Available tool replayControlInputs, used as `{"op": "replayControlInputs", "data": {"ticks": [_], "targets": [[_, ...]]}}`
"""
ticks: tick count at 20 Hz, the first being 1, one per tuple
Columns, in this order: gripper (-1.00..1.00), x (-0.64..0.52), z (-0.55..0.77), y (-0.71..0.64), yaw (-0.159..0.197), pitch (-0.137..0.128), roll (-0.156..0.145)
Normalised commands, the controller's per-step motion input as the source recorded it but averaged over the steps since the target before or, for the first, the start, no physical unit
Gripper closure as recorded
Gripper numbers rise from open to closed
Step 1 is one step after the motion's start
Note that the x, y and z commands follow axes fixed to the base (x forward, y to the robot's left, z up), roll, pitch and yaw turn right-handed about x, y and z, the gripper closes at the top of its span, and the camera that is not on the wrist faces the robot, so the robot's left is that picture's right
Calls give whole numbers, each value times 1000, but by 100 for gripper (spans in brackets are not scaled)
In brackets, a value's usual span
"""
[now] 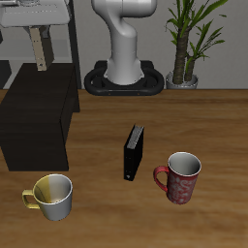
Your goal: Place the yellow book upright on top of the shelf
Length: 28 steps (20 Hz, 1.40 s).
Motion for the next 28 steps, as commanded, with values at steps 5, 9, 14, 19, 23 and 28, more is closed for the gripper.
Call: {"op": "replayControlInputs", "data": {"ticks": [5, 9, 14, 19, 23, 28], "targets": [[100, -1, -98, -296, -30, 31, -30], [100, 92, -183, -74, -34, 21, -31], [100, 180, -286, 34, -22, 32, 15], [100, 196, -410, -45, -22, 50, -12], [100, 104, -292, -24, 21, 49, -55], [-100, 38, -94, 41, -29, 11, -29]]}}
